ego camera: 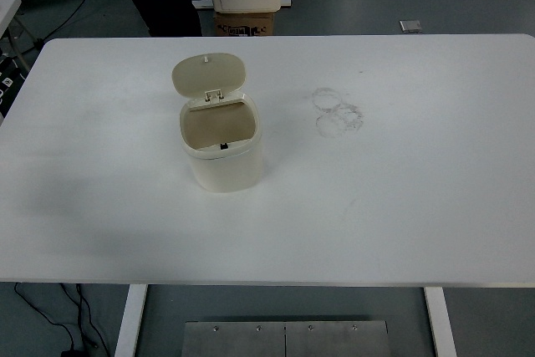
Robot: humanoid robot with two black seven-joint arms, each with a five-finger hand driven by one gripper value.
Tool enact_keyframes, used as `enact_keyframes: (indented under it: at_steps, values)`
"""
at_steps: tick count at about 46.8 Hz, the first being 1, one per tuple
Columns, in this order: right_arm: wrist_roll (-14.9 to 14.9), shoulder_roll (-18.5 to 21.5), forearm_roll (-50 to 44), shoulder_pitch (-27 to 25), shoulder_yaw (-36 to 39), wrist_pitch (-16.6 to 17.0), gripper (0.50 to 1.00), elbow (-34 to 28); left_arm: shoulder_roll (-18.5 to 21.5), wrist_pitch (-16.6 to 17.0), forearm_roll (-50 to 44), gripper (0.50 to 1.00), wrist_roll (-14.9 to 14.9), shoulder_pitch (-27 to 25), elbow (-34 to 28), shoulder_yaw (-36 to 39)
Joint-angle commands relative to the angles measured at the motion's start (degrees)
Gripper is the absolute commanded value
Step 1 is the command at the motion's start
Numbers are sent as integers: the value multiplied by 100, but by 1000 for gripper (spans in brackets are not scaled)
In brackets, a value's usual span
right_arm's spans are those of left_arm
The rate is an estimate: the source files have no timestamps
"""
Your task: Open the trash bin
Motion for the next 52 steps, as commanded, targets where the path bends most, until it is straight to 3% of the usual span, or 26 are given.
enact_keyframes:
  at_steps: [1,52]
  values:
    - [0,0,0,0,-2,0,991,0,-113,18,-6,1000,-19,86,16,-5]
    - [18,0,9,44,7,0,991,9,-193,18,-76,1000,-89,236,34,-58]
